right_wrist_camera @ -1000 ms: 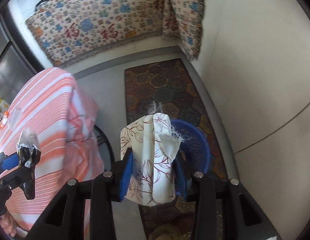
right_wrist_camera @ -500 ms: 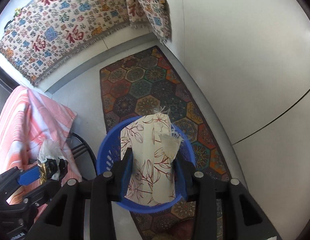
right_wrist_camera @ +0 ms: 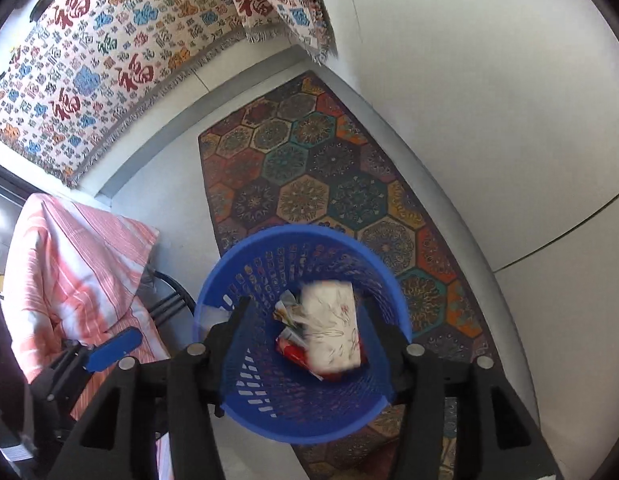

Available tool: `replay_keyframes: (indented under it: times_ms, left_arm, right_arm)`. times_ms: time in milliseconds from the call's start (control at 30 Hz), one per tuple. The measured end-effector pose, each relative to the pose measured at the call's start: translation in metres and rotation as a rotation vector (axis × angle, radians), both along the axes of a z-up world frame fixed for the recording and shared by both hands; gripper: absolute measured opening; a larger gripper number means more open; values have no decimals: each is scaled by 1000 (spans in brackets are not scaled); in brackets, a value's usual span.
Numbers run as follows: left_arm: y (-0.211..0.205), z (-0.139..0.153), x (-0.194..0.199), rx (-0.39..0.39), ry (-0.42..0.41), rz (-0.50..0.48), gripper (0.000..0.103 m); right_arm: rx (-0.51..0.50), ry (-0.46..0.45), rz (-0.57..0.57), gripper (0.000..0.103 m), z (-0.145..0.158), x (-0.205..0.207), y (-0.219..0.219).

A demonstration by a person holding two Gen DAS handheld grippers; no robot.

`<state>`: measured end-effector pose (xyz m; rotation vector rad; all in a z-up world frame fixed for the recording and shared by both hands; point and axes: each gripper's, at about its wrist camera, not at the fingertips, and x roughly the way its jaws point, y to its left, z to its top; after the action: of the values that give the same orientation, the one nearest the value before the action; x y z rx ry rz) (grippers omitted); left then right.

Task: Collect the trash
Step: 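Open both grippers to drop the wrapper and tissue pack into the wastebasket, then swing both tools back toward the plastic box and orange wrapped item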

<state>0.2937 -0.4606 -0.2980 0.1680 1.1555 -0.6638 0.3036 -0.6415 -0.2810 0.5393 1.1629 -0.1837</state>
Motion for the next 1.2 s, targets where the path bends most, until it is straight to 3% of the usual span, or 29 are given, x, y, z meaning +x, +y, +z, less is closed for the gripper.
replay_keyframes:
  times_ms: [100,267,400,567,700,800,967,1200]
  left_arm:
    - [8,15,-3,-27,-20,12,82]
    - [42,73,-31,-79,-90,26,83]
    - [90,127,-66,-99,-162,57,91]
    - [175,166,-113,-75,-190,159,95]
    - [249,170,-142,-27,-196,273,95]
    - [303,163,-151,46,-236,364,95]
    - [392,143,-143,137,-272,541,95]
    - [495,117,-106,165,-288,741,95]
  right_arm:
    - [-30,-36,-13,54,13,-5,1]
    - [-176,-139,13,54,56,-11,23]
    - [-309,-257,61,54,103,-19,53]
    - [-349,-401,120,55,153,-34,105]
    - [-361,-466,206,61,174,-46,170]
    - [-294,-463,294,61,175,-53,229]
    - [-214,-403,493,61,162,-63,344]
    - [-195,-308,644,61,135,-56,475]
